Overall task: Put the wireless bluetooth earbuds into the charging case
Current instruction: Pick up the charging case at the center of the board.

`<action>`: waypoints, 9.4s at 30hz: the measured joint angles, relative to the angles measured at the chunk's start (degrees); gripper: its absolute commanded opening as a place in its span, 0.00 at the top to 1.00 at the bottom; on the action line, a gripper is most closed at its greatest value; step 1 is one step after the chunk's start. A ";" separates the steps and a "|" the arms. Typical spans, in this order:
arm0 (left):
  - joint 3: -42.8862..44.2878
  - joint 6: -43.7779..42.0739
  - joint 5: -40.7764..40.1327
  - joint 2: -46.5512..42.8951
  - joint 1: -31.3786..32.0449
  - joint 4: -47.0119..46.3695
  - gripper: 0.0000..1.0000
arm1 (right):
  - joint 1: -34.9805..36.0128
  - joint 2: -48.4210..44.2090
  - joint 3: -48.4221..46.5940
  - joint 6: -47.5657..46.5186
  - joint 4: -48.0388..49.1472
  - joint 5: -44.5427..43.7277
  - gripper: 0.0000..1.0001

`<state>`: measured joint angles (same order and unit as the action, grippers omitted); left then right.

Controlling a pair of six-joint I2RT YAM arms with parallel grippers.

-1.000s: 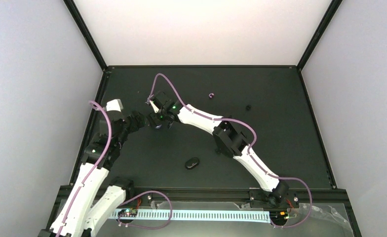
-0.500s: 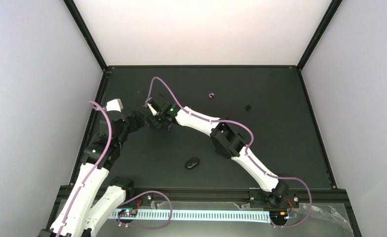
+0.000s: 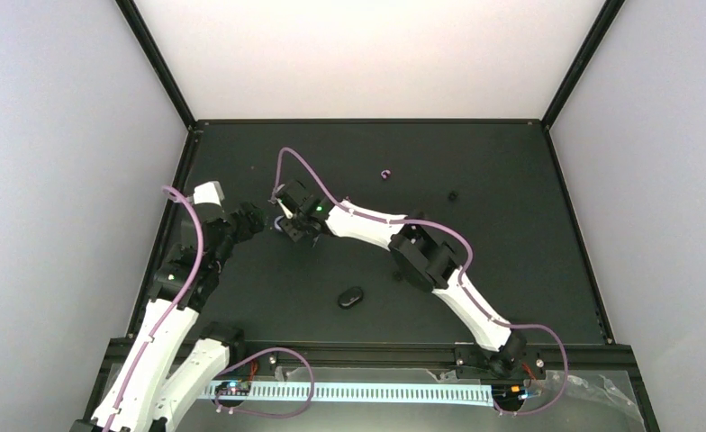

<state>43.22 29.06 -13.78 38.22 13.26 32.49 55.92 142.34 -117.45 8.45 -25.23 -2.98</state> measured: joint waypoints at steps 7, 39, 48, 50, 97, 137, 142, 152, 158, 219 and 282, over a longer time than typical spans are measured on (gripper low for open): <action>-0.31 0.00 0.07 0.00 0.00 -0.04 0.01 | 0.00 -14.53 22.12 0.87 2.73 -2.25 0.48; -1.49 -0.61 1.05 -2.84 0.00 -1.22 0.01 | -0.96 1.38 -7.23 0.94 3.04 5.25 0.15; -1.49 -0.87 1.05 -2.80 0.00 -1.27 0.01 | -1.31 5.20 -11.10 2.27 1.75 8.61 0.14; -1.49 -0.90 1.05 -2.69 0.00 -1.29 0.01 | -1.31 5.75 -11.10 2.38 1.64 9.27 0.15; -1.81 -0.96 1.14 -2.64 0.00 -1.46 0.01 | 1.40 2.05 -3.78 -3.98 -1.01 3.19 0.56; -4.37 -1.86 17.20 2.10 0.00 -6.49 0.01 | -0.39 -32.76 52.06 -5.40 14.73 -6.51 0.33; -4.37 -2.01 18.60 3.17 0.00 -6.80 0.01 | -2.45 -33.55 51.98 -5.09 12.46 -3.76 0.33; -4.37 -2.05 20.20 4.31 0.00 -7.34 0.01 | -3.45 -33.51 50.12 -5.64 9.55 -0.07 0.32; -4.37 -2.08 20.70 4.31 0.00 -7.34 0.01 | -3.45 -31.98 48.63 -6.73 9.31 0.52 0.32; -8.74 6.38 41.20 1.90 9.29 -14.58 0.09 | 11.67 -74.18 74.42 -10.93 18.64 -10.25 0.62; -8.76 11.74 49.40 17.31 26.32 -31.80 0.64 | 14.84 -81.26 75.12 -15.43 18.86 -13.00 0.62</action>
<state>34.46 40.80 35.62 55.53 39.57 0.69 70.76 61.08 -42.33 -6.98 -6.37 -15.99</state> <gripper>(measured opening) 0.402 0.429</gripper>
